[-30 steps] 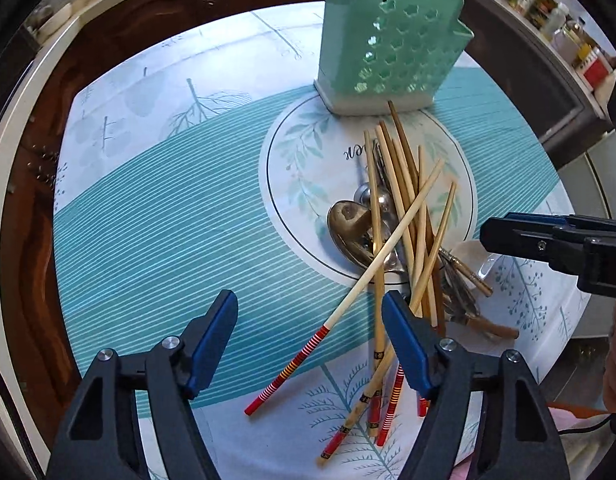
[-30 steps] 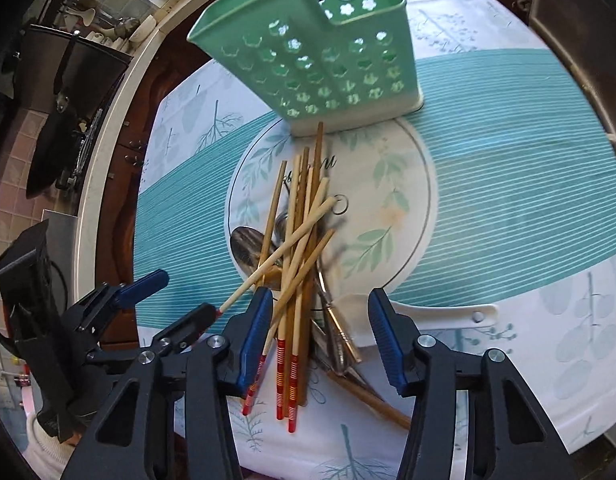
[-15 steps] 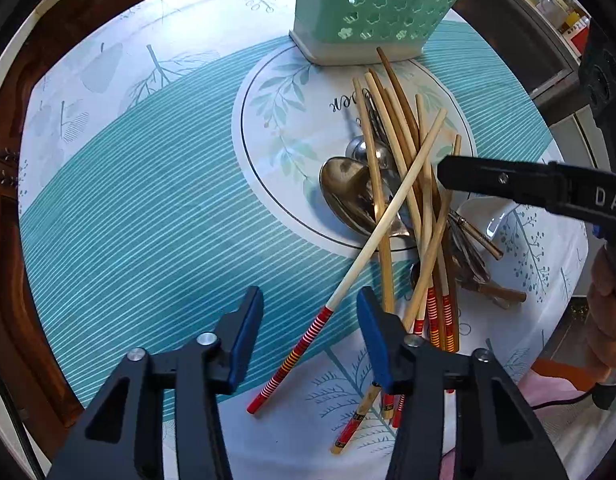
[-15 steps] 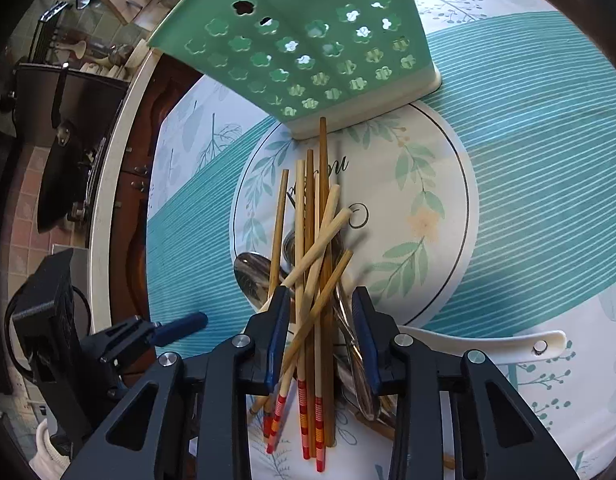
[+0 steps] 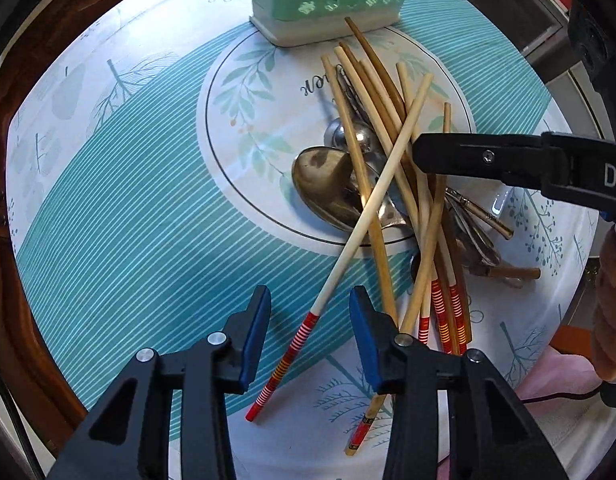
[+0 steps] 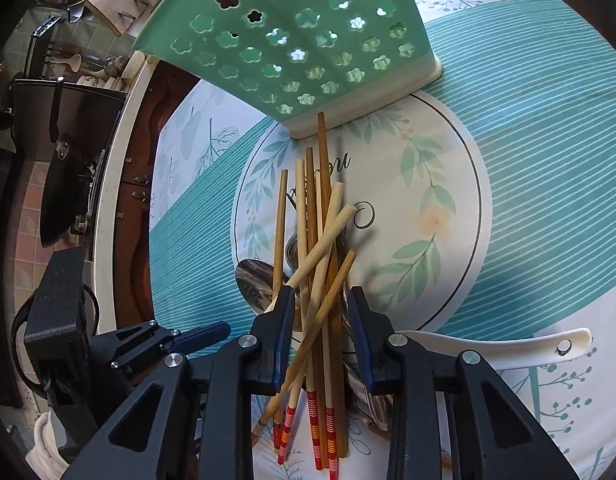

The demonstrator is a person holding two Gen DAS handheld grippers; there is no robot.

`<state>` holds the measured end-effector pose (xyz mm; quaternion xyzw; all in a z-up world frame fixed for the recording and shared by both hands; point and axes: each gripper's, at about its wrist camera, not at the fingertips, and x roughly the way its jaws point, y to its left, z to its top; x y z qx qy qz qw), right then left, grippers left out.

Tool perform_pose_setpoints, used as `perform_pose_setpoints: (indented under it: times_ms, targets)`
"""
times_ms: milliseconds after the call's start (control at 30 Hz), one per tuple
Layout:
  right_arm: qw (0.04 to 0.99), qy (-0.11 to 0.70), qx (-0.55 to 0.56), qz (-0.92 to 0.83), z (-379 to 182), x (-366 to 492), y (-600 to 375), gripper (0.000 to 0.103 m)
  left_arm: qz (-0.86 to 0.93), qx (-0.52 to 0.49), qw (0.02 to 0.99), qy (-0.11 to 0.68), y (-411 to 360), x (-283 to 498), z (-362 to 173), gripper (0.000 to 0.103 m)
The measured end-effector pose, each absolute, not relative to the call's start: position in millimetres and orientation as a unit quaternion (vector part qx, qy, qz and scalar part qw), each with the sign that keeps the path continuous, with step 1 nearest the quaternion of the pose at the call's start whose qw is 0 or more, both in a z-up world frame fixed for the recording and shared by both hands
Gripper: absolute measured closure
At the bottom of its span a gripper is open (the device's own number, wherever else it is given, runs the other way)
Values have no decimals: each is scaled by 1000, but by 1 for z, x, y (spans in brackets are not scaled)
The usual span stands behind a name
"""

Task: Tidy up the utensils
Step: 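Lower the left tool onto the chopstick pile and close on one chopstick while the right tool does the same, then lift the held chopsticks upright with both tools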

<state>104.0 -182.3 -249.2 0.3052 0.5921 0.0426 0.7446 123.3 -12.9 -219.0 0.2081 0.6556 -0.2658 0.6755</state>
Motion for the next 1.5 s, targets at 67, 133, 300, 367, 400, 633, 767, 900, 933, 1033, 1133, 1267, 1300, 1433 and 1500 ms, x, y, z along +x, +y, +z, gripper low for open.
perform_pose_setpoints:
  times_ms: [67,133,300,367,400,633,767,900,933,1033,1133,1267,1300,1433,1500]
  targets:
    - [744,591,310,42,-249,101,-185,76,-267,215,673,656,-20,122,-221,64]
    - [743,589,315,41,-250,101,-186,77,-268,220,671,656,-31,120,-227,64]
    - [743,586,321,38,-250,102,-187,78,-262,231,676,649,-43,122,-228,93]
    - [742,586,323,38,-251,103,-186,82,-261,224,675,653,-44,124,-229,98]
    - [742,586,323,38,-251,103,-186,83,-262,221,675,654,-42,126,-228,99]
    - [742,577,338,41,-247,102,-188,96,-266,215,688,640,-43,117,-225,100]
    - [743,571,344,54,-237,98,-190,98,-267,204,703,627,-35,111,-211,100]
    - [753,563,332,74,-217,93,-188,98,-264,191,722,610,-34,102,-191,100]
    - [757,561,327,77,-210,92,-187,98,-262,185,727,607,-34,101,-185,100]
    - [764,554,319,88,-189,88,-187,98,-257,168,748,589,-29,96,-160,100]
    - [777,538,313,96,-159,85,-190,98,-260,144,771,563,-23,93,-127,100]
    - [805,501,300,105,-104,84,-201,98,-266,102,806,518,-20,100,-75,100]
    - [815,489,293,105,-87,85,-205,98,-266,86,818,502,-21,104,-58,100]
    - [849,442,270,107,-18,93,-219,98,-264,28,853,449,-14,131,0,100]
    - [866,416,257,105,15,100,-229,98,-259,0,871,417,-16,142,27,100]
